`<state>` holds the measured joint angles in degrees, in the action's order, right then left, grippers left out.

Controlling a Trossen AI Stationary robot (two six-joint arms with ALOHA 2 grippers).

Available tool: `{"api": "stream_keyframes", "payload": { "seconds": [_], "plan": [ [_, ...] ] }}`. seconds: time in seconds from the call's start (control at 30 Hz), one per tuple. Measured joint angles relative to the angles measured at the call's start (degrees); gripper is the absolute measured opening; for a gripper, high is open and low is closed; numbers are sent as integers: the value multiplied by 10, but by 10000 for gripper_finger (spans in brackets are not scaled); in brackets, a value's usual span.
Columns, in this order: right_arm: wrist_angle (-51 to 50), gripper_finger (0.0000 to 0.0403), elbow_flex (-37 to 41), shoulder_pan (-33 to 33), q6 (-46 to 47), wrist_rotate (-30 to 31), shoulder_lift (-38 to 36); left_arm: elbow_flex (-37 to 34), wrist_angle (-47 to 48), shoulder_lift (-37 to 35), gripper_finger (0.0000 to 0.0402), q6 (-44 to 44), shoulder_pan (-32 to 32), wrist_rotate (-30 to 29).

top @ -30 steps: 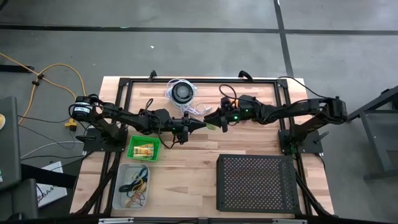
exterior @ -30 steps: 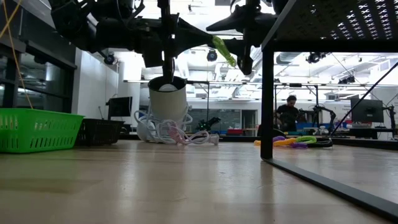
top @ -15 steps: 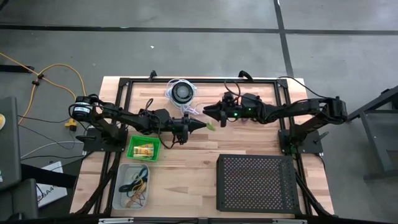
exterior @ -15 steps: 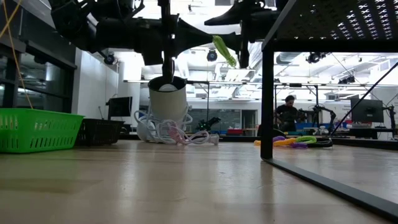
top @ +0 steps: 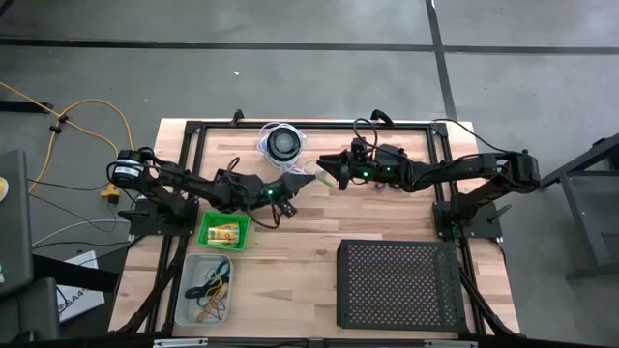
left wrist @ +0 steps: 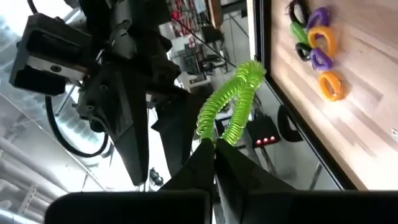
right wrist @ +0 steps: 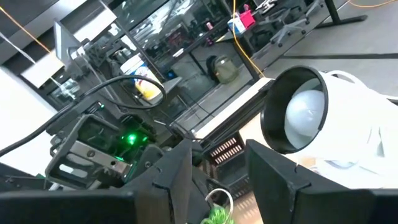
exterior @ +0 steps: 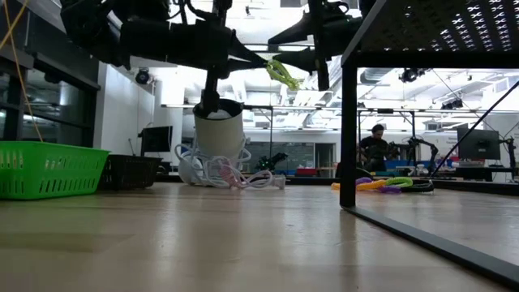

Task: Pick & Place Office Desk Supplies
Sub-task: Put the green coil keychain into the black bin

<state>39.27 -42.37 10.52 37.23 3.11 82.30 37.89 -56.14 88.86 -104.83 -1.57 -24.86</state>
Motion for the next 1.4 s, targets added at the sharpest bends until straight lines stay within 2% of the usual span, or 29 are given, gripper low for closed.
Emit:
{"api": "stream_keyframes", "payload": {
  "seconds": [0.33,0.7,0.93,1.13,1.37,1.4],
  "plan": [
    [-4,139,0,0,0,-2,0,0,9,0,1,-3,-17,-37],
    [-31,139,0,0,0,-3,0,0,12,0,1,-3,-27,-50],
    [-32,139,0,0,0,-3,0,-1,29,0,1,-5,-61,-186],
    [-33,139,0,0,0,-3,0,-31,48,-10,1,26,-86,-310],
    [-37,139,0,0,0,-3,0,-102,53,-81,1,22,-153,-456],
    [-40,139,0,0,0,-3,0,-108,64,-94,1,36,-166,-460]
  ]
}}
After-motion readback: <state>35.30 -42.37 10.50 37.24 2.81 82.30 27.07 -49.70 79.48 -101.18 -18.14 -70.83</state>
